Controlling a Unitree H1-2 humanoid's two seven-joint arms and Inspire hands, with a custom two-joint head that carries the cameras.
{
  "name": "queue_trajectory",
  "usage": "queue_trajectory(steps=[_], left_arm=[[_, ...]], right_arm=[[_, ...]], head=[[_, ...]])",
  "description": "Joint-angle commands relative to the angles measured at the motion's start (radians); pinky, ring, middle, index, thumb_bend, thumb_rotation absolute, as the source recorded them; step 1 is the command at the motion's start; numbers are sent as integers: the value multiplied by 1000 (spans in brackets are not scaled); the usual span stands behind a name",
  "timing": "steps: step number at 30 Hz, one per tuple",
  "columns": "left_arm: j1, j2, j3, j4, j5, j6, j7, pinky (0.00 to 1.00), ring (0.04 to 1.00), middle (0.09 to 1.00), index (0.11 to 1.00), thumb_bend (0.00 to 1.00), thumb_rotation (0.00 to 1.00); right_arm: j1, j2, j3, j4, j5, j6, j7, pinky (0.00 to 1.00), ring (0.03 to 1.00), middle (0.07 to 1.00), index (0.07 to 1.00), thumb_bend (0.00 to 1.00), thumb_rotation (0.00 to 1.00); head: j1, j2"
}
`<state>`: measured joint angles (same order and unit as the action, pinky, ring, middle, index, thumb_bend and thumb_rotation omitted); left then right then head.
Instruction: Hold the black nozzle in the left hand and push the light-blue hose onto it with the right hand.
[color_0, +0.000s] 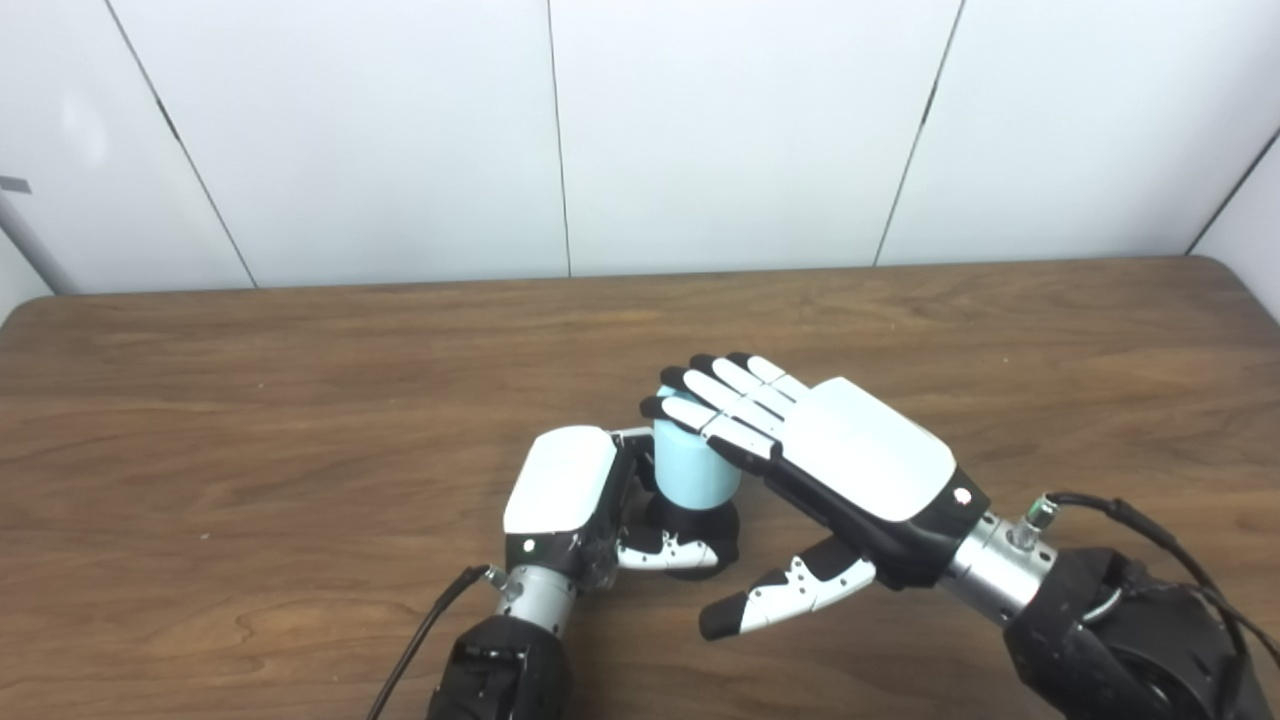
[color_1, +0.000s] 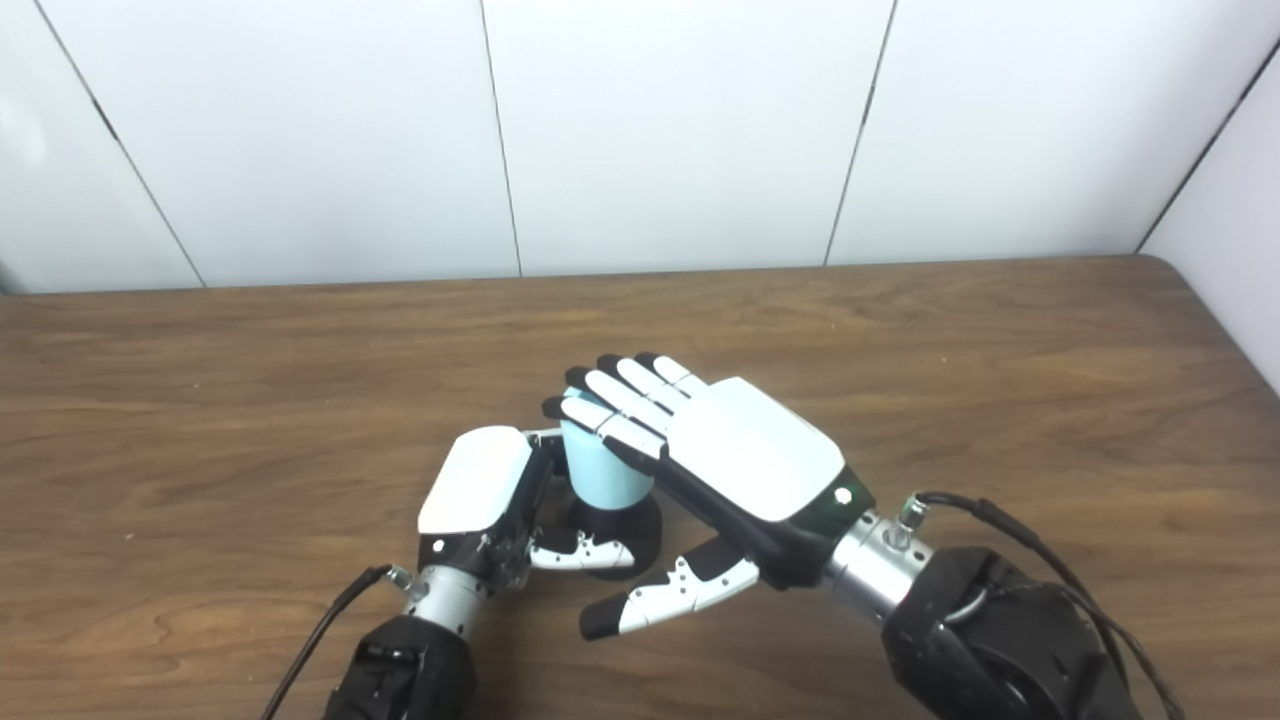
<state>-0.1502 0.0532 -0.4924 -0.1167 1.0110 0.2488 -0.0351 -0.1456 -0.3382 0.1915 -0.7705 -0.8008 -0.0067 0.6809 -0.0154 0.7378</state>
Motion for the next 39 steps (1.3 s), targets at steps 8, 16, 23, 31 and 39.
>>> queue_trajectory(steps=[8,16,23,31,39], left_arm=[[14,3,-3,15,17,26,-31,692,609,527,466,520,0],[12,8,-7,10,21,31,-40,692,616,529,465,520,0],[4,7,-6,11,26,36,-45,691,614,521,471,522,0],[0,5,-2,14,20,33,-41,691,610,505,479,524,0],[-7,3,0,16,23,37,-42,689,616,507,478,523,0]], right_arm=[[-38,0,-8,-17,14,-8,-9,993,1000,988,939,627,1000],[-28,-10,-8,-9,0,-4,18,1000,1000,990,935,627,1000],[-16,-15,-6,19,1,-20,12,983,1000,959,911,624,1000],[10,-28,7,79,27,-31,-11,982,1000,954,885,613,988],[44,-40,42,112,42,-22,-15,974,994,956,890,621,987]], head=[[3,2],[4,4],[8,4],[9,1],[12,-2]])
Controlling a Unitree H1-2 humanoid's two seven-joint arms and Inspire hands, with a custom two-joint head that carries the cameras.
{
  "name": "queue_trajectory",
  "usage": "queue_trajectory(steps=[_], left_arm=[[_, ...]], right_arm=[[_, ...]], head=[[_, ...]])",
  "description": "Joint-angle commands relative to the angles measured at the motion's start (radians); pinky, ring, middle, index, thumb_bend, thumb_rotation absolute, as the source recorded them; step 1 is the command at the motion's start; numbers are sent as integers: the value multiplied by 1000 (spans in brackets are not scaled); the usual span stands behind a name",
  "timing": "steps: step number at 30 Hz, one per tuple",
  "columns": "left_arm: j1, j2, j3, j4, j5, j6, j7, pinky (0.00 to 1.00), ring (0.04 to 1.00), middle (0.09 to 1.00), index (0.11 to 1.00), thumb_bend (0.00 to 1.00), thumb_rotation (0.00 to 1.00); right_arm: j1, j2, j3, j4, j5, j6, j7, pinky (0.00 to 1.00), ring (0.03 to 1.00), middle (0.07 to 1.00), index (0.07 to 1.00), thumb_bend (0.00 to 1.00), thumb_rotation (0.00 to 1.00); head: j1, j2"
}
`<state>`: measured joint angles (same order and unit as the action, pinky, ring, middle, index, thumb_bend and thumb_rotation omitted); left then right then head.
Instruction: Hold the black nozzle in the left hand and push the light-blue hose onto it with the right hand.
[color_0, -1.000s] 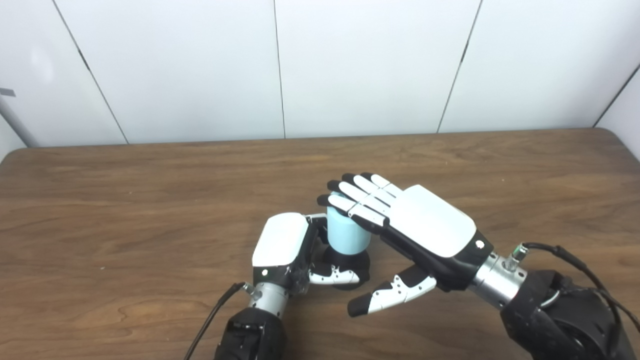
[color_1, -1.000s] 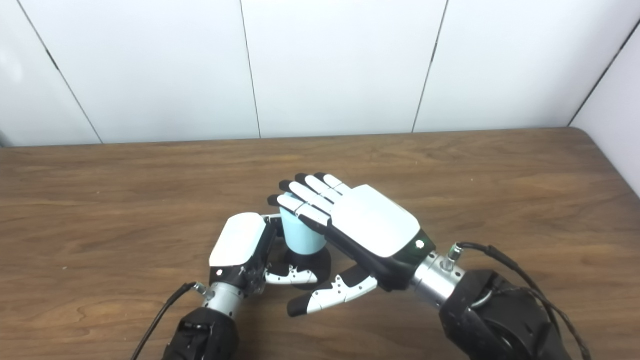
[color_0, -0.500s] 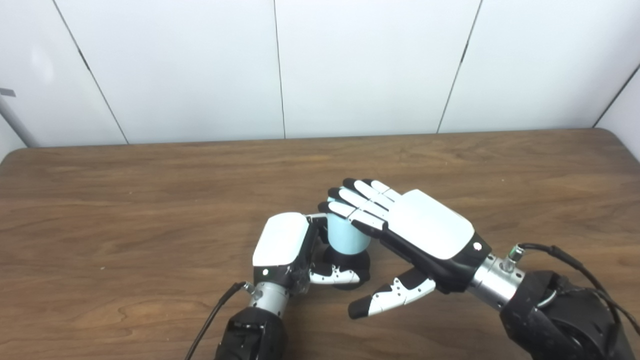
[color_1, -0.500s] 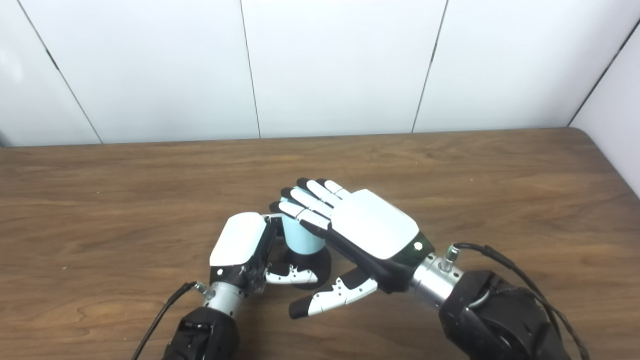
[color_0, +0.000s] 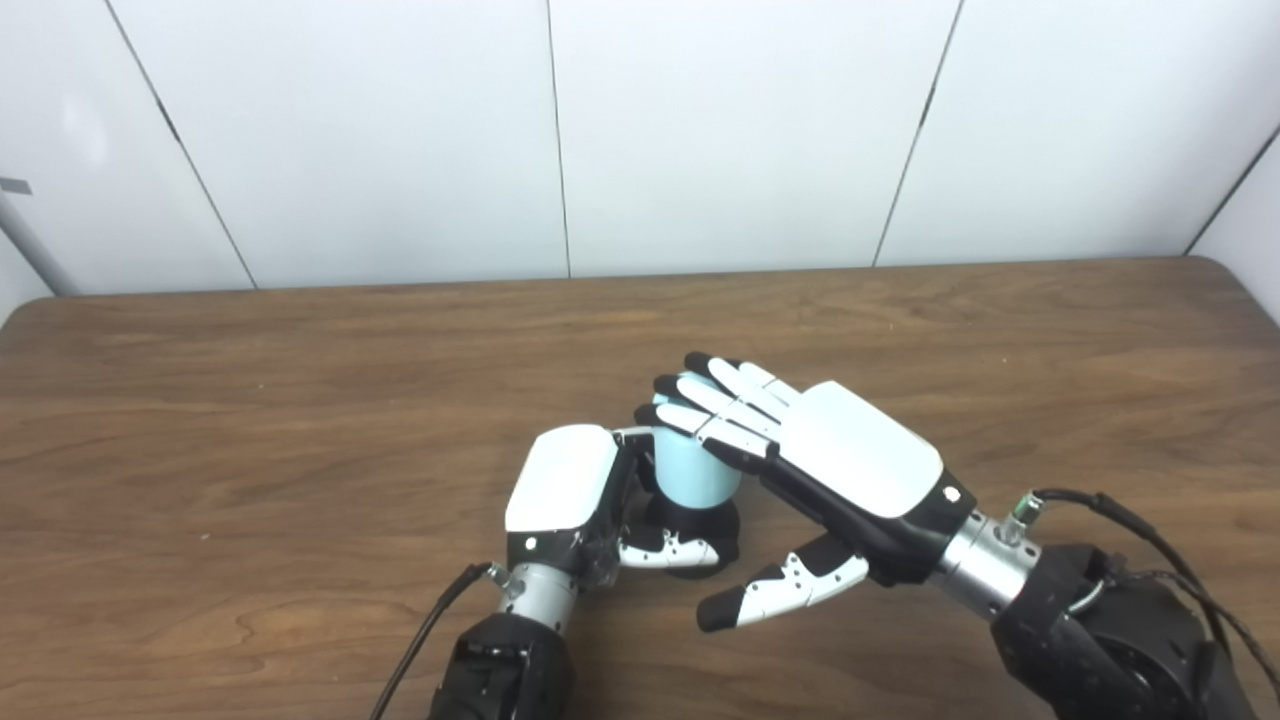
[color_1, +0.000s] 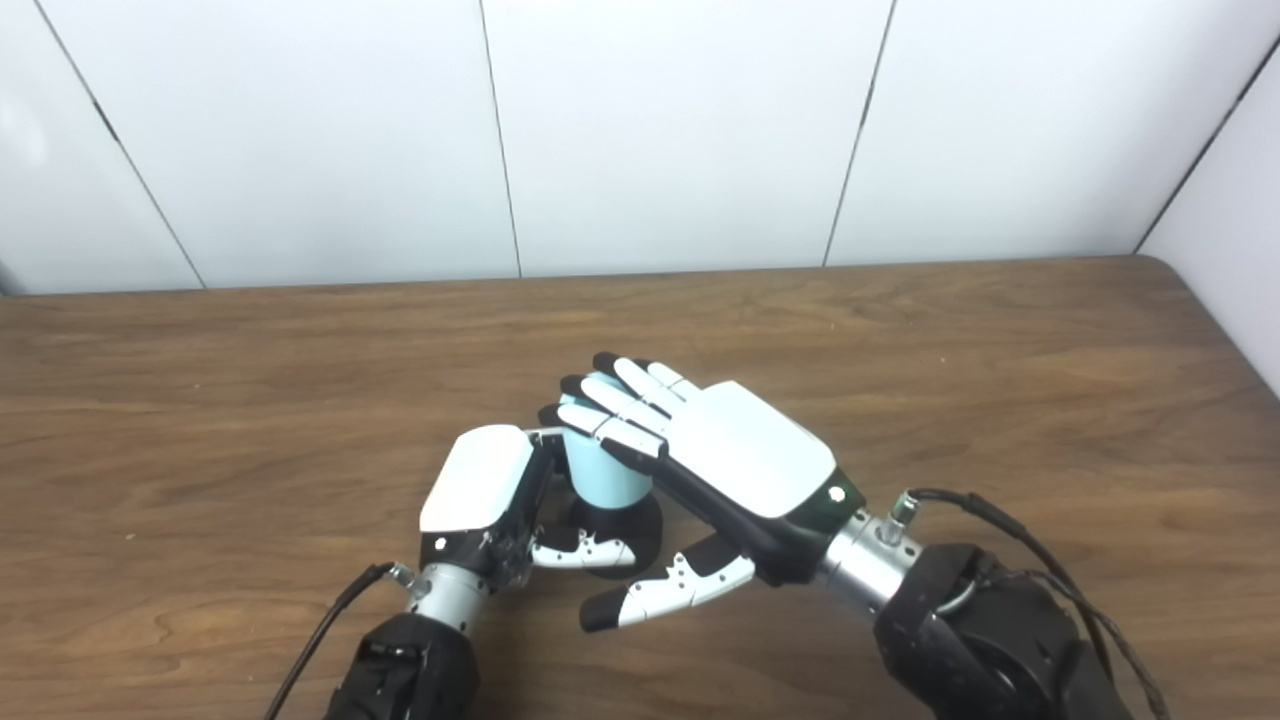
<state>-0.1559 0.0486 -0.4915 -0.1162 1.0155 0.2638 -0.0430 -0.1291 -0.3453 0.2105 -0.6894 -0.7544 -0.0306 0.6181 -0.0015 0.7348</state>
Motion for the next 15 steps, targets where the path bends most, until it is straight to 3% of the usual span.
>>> queue_trajectory(steps=[1,15], left_arm=[[-2,7,0,14,17,23,-35,687,617,512,475,523,0],[1,17,-1,8,22,16,-33,676,610,519,469,522,0]], right_arm=[[33,-33,26,35,-3,1,43,971,992,955,892,622,986],[89,-57,60,59,-6,6,-25,962,985,956,897,599,977]], head=[[-1,1],[-3,8]])
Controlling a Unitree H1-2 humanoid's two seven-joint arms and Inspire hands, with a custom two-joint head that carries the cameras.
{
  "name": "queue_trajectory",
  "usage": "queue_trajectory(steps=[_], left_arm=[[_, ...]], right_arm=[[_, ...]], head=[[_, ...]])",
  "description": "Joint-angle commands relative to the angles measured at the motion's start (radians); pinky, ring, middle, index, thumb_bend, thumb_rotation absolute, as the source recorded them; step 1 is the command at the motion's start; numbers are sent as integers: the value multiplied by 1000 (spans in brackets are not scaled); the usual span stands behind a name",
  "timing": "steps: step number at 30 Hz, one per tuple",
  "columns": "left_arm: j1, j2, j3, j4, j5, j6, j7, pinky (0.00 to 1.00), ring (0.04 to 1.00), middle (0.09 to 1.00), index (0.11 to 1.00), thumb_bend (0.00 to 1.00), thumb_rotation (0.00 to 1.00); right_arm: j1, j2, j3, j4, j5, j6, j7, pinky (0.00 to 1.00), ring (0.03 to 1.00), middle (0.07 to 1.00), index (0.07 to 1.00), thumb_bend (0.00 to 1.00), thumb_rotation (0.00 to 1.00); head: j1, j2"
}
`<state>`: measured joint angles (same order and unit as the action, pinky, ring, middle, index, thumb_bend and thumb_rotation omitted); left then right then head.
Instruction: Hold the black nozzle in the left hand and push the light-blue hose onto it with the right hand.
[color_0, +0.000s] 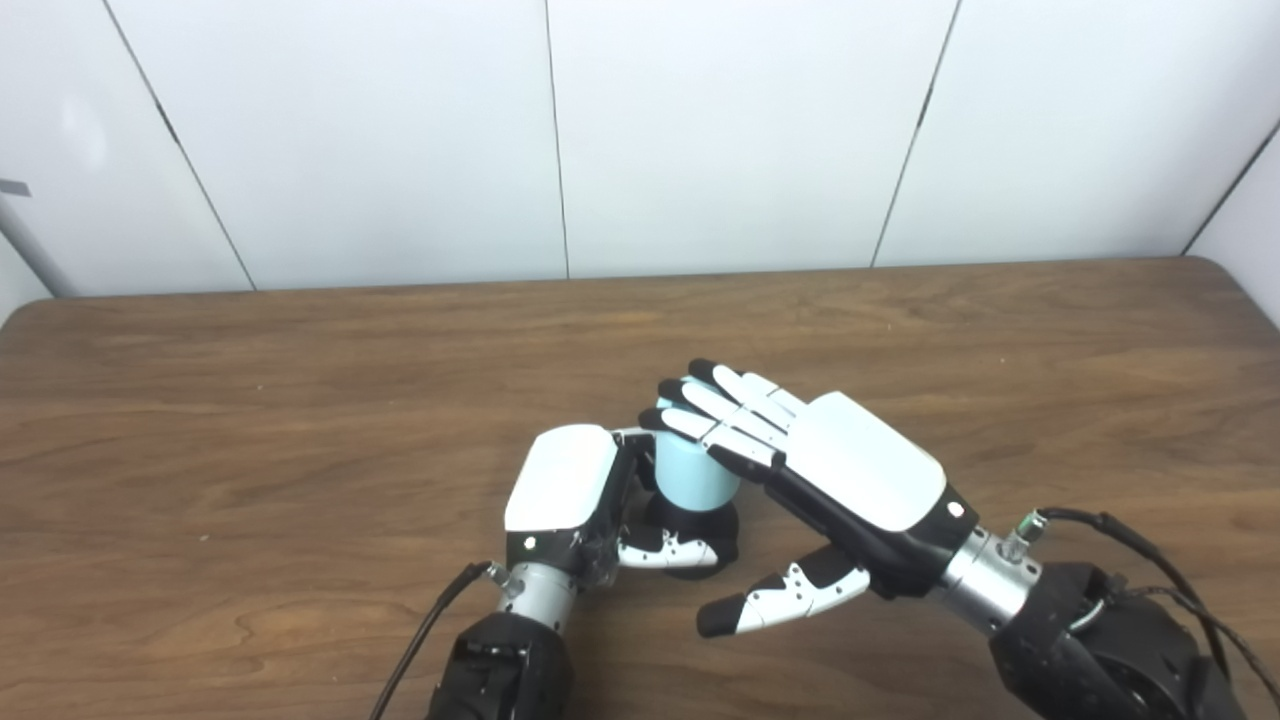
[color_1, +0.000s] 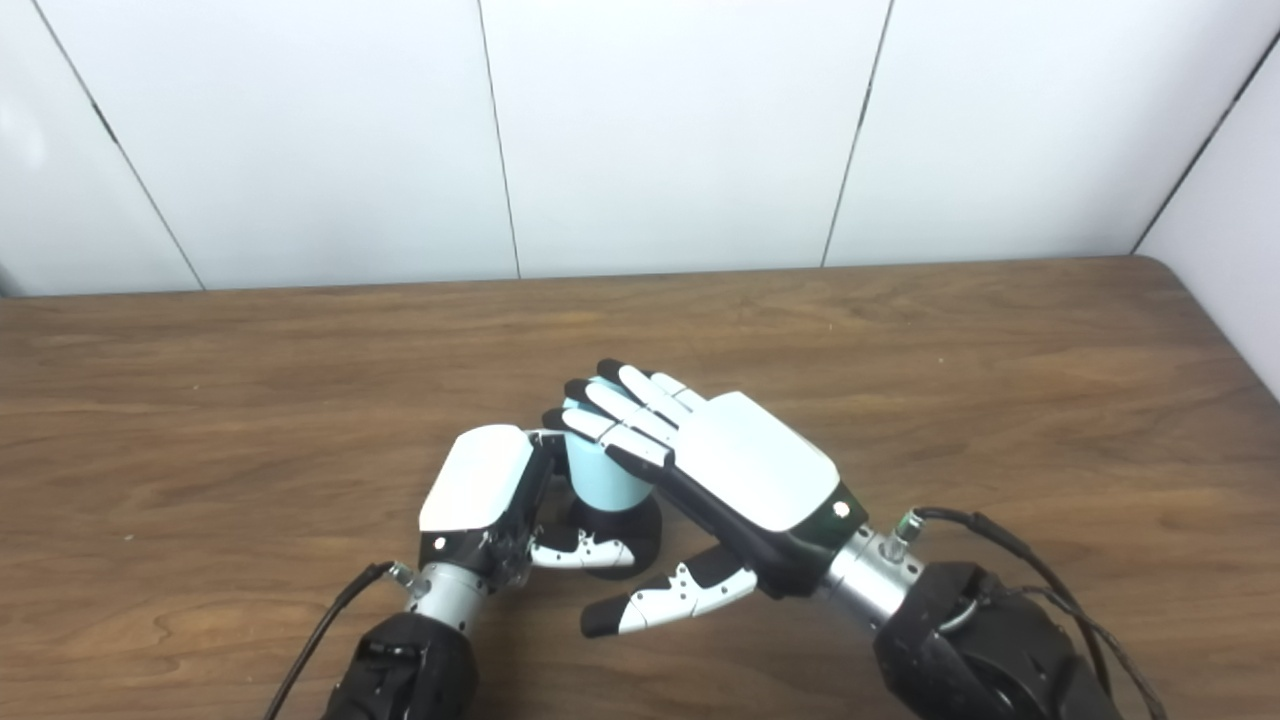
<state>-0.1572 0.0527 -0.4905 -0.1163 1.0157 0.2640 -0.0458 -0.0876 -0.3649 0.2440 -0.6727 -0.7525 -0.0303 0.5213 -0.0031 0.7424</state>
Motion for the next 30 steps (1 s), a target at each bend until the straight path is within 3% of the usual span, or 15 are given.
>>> queue_trajectory(steps=[1,24,30], left_arm=[[2,12,-2,7,23,17,-31,677,609,519,469,522,0],[6,10,-5,-9,25,22,-49,685,612,505,478,524,0],[7,12,-5,-9,23,19,-49,676,602,505,479,524,0]], right_arm=[[49,-39,28,44,-8,4,68,963,987,956,899,599,981],[65,-68,63,92,-26,8,31,950,974,948,900,594,997],[44,-51,42,49,2,27,13,964,991,964,922,605,999]], head=[[-2,2],[-2,11],[-5,11]])
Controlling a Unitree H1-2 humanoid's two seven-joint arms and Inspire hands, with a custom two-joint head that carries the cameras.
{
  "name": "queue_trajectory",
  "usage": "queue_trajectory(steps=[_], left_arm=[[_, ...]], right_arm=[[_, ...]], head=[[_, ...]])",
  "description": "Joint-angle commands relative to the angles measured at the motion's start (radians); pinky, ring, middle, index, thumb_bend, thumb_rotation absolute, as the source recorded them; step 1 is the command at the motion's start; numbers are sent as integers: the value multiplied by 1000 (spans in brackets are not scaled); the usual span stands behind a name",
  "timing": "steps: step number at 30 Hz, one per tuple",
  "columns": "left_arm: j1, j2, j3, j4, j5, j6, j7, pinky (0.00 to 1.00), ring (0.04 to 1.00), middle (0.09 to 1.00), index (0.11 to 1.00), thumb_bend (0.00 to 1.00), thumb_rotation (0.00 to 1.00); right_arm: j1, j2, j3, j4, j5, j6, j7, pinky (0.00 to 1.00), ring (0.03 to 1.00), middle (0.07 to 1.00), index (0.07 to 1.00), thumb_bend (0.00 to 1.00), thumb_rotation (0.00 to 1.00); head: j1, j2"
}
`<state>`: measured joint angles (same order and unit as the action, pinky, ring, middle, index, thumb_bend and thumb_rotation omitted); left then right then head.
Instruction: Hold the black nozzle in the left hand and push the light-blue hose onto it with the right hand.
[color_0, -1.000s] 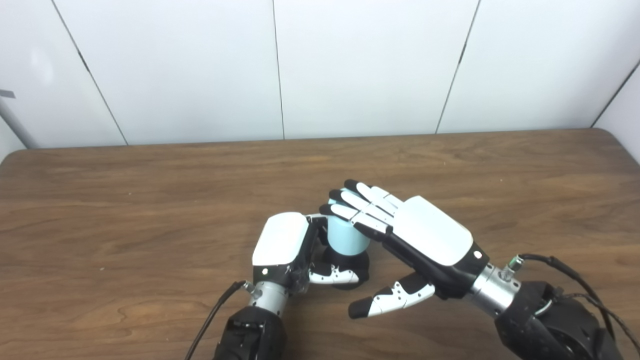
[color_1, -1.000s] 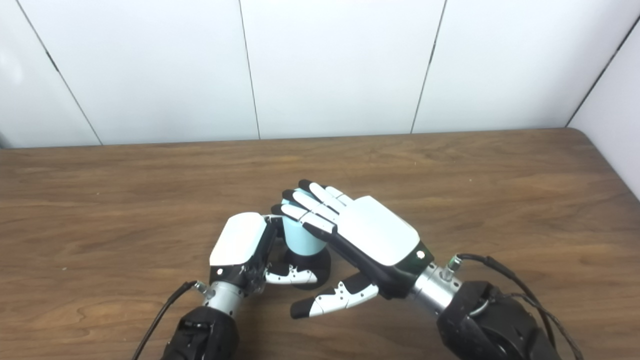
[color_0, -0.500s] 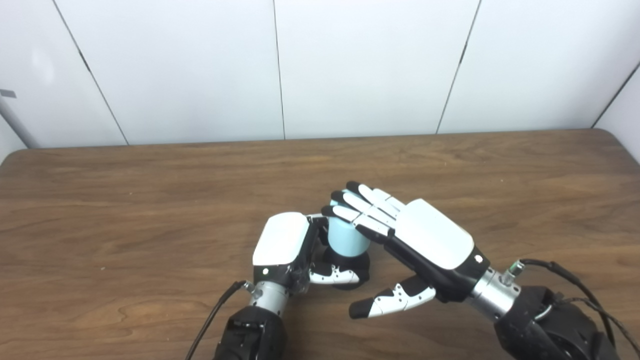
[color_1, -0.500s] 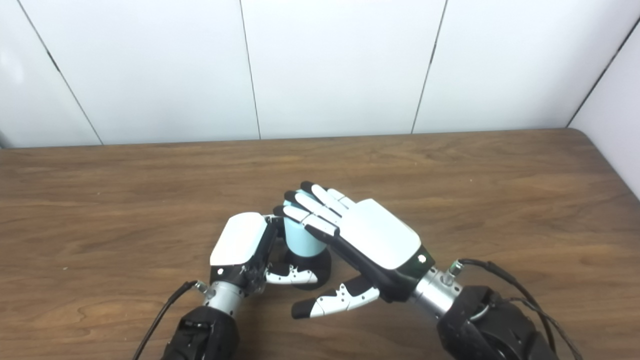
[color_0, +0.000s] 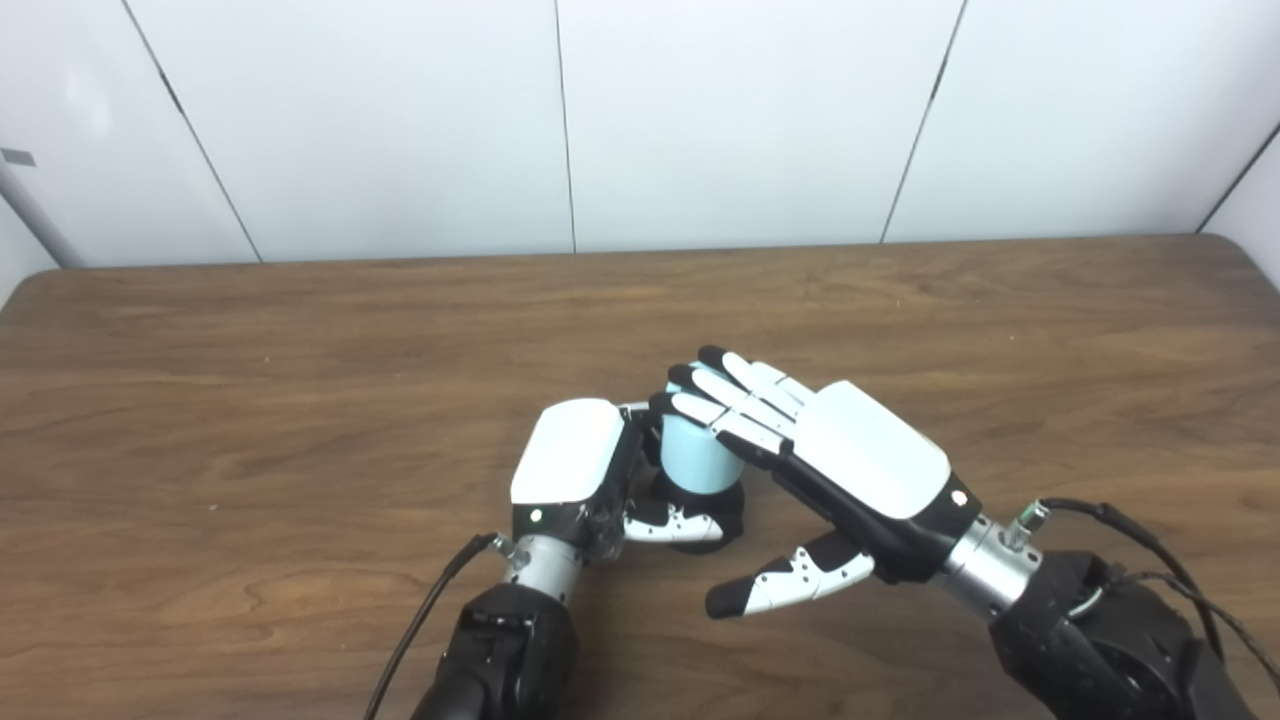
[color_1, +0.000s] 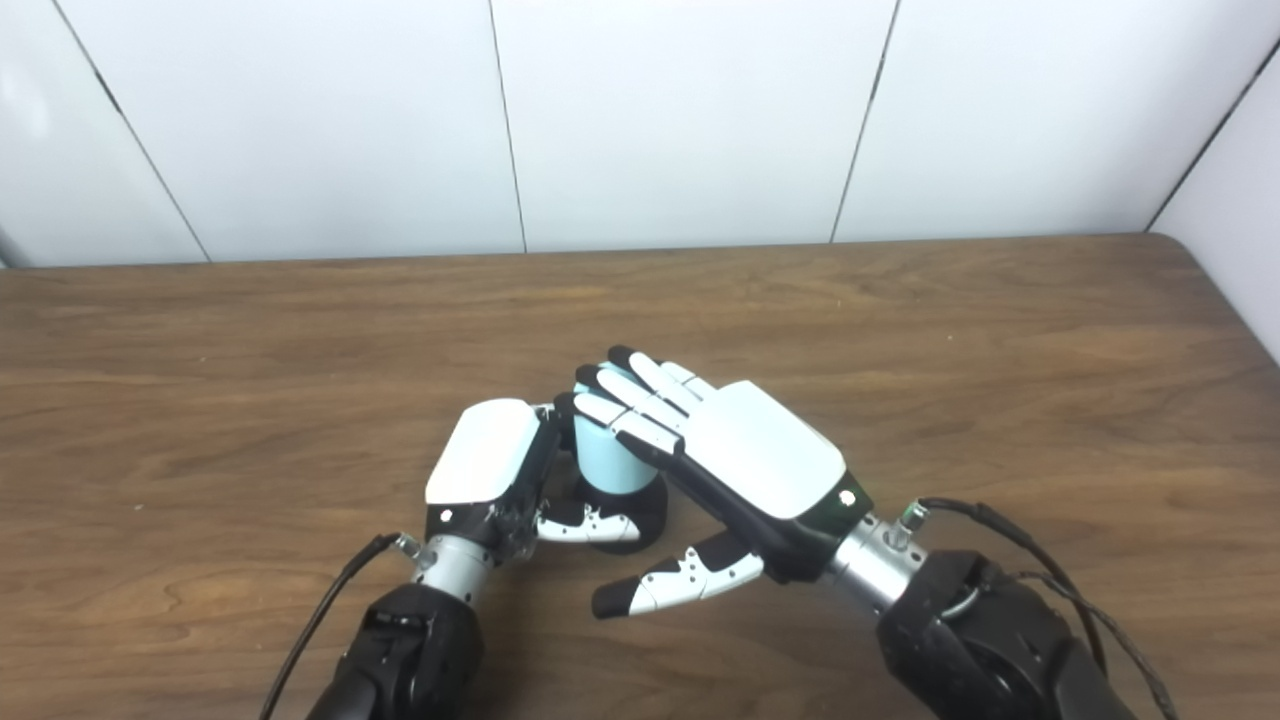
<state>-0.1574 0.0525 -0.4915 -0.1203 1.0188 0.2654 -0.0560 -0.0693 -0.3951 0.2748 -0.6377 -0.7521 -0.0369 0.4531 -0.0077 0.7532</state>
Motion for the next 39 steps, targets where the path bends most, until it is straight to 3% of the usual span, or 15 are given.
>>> queue_trajectory(steps=[1,8,12,15,23,27,32,34,35,36,37,39], left_arm=[[7,11,-5,-7,21,20,-42,676,603,503,480,524,0],[8,10,-8,2,23,19,-40,677,599,498,482,525,0],[7,8,-9,3,26,22,-42,679,597,465,493,526,0],[8,9,-10,3,27,23,-44,688,606,497,482,524,0],[7,11,-6,6,21,19,-42,698,615,522,469,521,0],[5,11,1,12,7,2,-21,685,601,484,487,525,0],[-4,25,11,6,-23,-25,-23,685,627,510,485,523,0],[-9,31,14,5,-26,-34,-25,728,659,623,494,523,46],[-11,35,13,4,-27,-41,-24,747,675,654,578,709,45],[-14,40,12,2,-28,-48,-25,770,700,688,638,815,61],[-17,46,11,1,-28,-54,-26,806,741,737,700,887,96],[-22,58,8,-2,-21,-65,-27,856,799,803,768,939,153]], right_arm=[[18,-15,3,1,11,37,74,965,991,964,921,604,993],[-59,27,-66,-90,64,38,17,951,989,979,938,572,1000],[-95,49,-105,-136,58,50,26,941,984,979,949,574,1000],[-110,60,-130,-157,67,56,24,933,980,971,941,567,1000],[-143,65,-160,-169,77,63,43,910,978,957,932,564,1000],[-144,65,-171,-163,86,64,45,902,970,948,920,569,996],[-131,63,-172,-151,78,66,53,902,966,943,921,568,984],[-124,66,-171,-147,73,68,54,901,963,940,923,571,977],[-120,66,-172,-146,69,68,53,901,963,939,923,575,976],[-117,67,-170,-144,62,69,55,905,961,937,924,578,982],[-115,69,-169,-142,55,69,57,917,961,939,931,582,993],[-110,70,-167,-139,45,70,60,927,960,940,935,582,999]], head=[[-1,0],[-2,-1],[1,-1],[1,-1],[3,-2],[5,-3],[4,-3],[5,-4],[5,-4],[4,-5],[5,-7],[6,-7]])
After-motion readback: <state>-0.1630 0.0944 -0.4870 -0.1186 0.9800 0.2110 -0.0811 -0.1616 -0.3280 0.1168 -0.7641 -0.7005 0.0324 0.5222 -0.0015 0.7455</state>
